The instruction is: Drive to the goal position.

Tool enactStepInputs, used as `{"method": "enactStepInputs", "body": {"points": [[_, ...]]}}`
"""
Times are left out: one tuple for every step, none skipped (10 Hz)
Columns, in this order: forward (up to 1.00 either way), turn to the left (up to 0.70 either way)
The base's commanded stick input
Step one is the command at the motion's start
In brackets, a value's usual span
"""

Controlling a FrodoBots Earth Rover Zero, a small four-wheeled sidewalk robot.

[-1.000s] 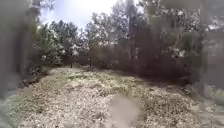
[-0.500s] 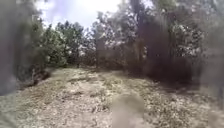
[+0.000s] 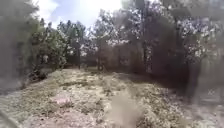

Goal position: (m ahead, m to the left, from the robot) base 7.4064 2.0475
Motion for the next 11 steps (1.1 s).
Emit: {"method": "enactStepInputs", "body": {"points": [[0.85,0.00],[0.85,0.07],[0.85,0.28],[0.85,0.32],[0.85,0.00],[0.85,0.00],[0.85,0.00],[0.85,0.00],[0.85,0.00],[0.85,0.00],[0.85,0.00]]}}
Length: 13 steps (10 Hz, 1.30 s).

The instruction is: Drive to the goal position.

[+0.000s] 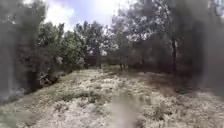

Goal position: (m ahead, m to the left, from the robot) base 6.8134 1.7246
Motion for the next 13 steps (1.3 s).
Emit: {"method": "enactStepInputs", "body": {"points": [[0.85,0.00],[0.85,0.00],[0.85,0.00],[0.85,0.00],[0.85,0.00],[0.85,0.00],[0.85,0.00],[0.85,0.00],[0.85,0.00],[0.85,0.00],[0.85,0.00],[0.85,0.00],[0.85,0.00]]}}
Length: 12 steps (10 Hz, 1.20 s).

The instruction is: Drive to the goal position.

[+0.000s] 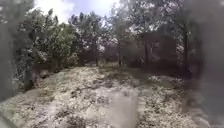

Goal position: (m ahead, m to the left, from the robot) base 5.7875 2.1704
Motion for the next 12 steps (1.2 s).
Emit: {"method": "enactStepInputs", "body": {"points": [[0.85,0.00],[0.85,0.00],[0.85,0.00],[0.85,0.00],[0.85,0.00],[0.85,0.00],[0.85,0.00],[0.85,0.00],[0.85,0.00],[0.85,0.00],[0.85,0.00],[0.85,0.00]]}}
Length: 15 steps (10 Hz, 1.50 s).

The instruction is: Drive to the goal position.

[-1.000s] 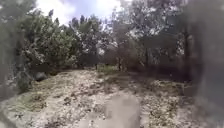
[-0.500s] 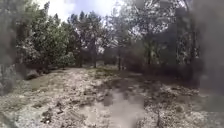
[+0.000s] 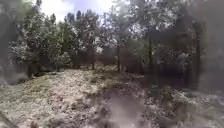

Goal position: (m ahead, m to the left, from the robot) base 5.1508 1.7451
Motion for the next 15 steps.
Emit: {"method": "enactStepInputs", "body": {"points": [[0.85,0.25],[0.85,0.34],[0.85,0.21],[0.85,0.04],[0.85,0.00],[0.85,0.00],[0.85,0.00],[0.85,0.00],[0.85,0.00],[0.85,0.00],[0.85,0.12],[0.85,0.34],[0.85,0.15],[0.85,0.00],[0.85,0.00]]}}
